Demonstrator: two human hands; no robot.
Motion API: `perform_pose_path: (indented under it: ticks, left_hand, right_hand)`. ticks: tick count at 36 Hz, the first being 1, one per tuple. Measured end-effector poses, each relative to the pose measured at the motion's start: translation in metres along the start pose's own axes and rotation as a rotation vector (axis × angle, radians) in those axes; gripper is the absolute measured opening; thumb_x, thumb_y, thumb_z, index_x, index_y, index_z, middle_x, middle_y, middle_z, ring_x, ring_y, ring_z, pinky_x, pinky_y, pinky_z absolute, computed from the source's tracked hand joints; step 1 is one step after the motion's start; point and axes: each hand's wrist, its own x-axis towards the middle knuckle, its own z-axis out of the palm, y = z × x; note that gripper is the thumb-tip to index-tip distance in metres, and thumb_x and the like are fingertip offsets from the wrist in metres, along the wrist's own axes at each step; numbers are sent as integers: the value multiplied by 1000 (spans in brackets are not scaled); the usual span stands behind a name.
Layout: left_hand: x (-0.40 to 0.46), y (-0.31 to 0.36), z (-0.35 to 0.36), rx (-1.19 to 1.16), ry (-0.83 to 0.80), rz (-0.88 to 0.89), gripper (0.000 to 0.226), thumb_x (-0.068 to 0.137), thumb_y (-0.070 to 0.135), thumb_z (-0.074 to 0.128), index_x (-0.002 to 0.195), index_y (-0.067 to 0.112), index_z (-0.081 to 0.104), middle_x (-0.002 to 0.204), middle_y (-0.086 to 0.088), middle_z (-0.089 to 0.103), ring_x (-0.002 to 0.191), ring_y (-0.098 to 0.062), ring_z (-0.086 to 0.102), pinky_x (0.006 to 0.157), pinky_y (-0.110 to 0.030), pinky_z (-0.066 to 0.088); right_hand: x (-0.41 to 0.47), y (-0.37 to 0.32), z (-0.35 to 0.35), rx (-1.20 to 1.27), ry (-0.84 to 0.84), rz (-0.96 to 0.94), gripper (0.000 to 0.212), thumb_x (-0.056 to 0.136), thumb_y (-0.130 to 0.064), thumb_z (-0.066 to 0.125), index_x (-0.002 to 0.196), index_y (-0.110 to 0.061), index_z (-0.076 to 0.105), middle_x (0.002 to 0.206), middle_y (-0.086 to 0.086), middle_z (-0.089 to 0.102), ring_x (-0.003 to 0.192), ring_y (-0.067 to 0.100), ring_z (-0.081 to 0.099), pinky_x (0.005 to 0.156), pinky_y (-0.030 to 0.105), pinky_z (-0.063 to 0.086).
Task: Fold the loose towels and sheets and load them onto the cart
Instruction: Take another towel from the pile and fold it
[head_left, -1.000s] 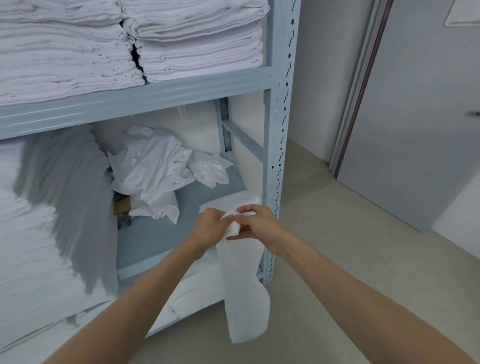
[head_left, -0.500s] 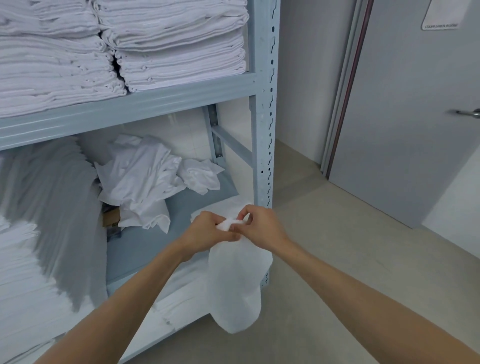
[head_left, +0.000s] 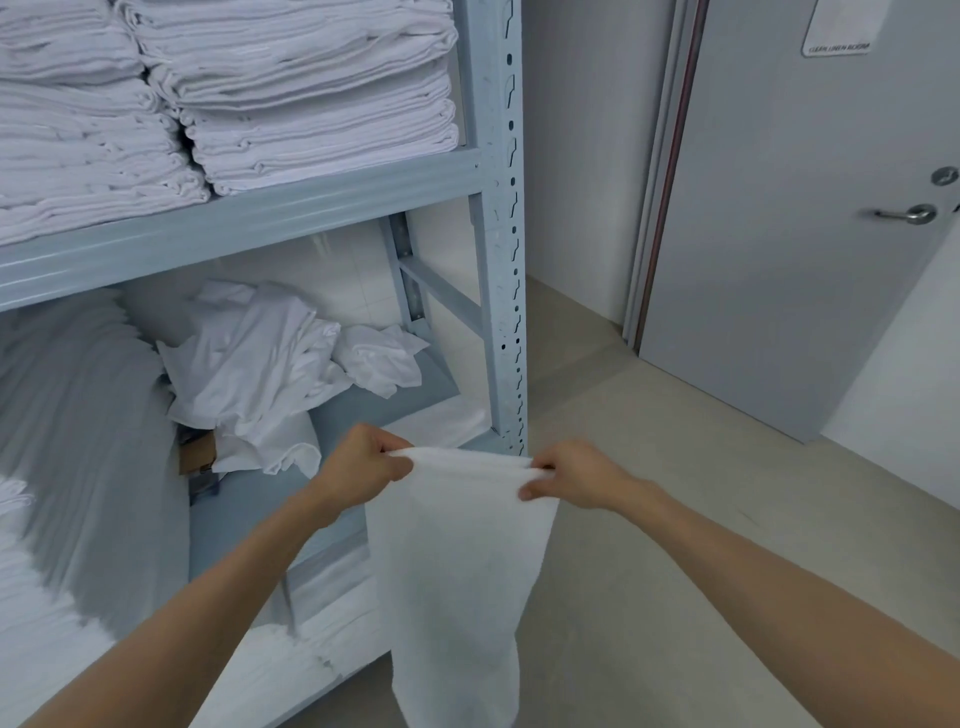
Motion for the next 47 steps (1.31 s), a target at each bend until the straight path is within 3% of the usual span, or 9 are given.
perform_pose_path:
  ticks: [8,11,16,22,27,34,38,43,47]
  left_hand:
    - [12,-6,6,46,73,8,31,82,1,67,72,29,75,66,0,64,55,-12,50,54,-21,40]
    - [13,1,10,-6,100,54,33,82,0,68,76,31,77,71,0,68,61,-12,53,57,-23,42]
    - [15,24,4,-160,130,154,42,80,-4,66,74,36,76,64,17,70,54,1,55,49,-11,40]
    - [14,37,-11,-325,190,265,38,81,-12,63,90,21,79,92,-1,78,88,-18,72,80,-30,58]
    - [12,10,-21,-632,210,196,29,84,3,74,110,14,72,101,-5,77,92,-20,74,72,-23,58]
    - [-1,-39,14,-473,150,-5,45,65,29,91,104,29,68,95,14,76,88,-10,73,67,-18,59]
    - [-8,-55,32,-509,90,-68,62,60,41,90,116,27,66,109,10,74,101,-13,70,88,-32,58]
    - [-13,-48,38,-598,-64,-55,58,68,43,85,120,26,66,113,8,74,103,-13,71,92,-37,58]
    - [-17,-30,34,-731,-207,-50,31,80,40,77,108,29,75,115,-1,74,104,-22,71,79,-33,60]
  right_hand:
    - [12,-5,-21,-69,156,103,35,75,-42,81,93,-17,64,86,1,62,78,20,57,54,26,38]
    - [14,-9,-29,-123,178,68,43,78,-32,79,111,-19,54,108,5,60,97,26,58,77,35,49]
    - [22,-45,-29,-308,287,-255,76,68,-53,78,135,-35,46,124,-8,43,119,14,32,97,38,25]
    - [42,-91,-24,-179,264,-315,32,90,-44,66,110,-21,56,105,1,63,92,25,58,77,36,32]
    - [45,-103,-43,-158,281,-400,22,96,-41,59,95,-21,52,91,-5,56,78,19,50,65,34,37]
    - [47,-134,-85,106,173,-442,39,90,-44,69,61,-34,44,58,-14,49,57,3,45,55,27,31]
    - [54,-149,-103,256,125,-464,58,81,-36,80,47,-26,35,44,-14,33,44,5,31,45,18,21]
    - [68,-143,-113,300,114,-462,55,81,-36,79,52,-12,39,48,-12,30,44,6,28,44,18,18]
    - [84,-117,-113,251,253,-337,58,86,-42,73,54,-17,32,50,-7,28,46,8,27,49,23,18]
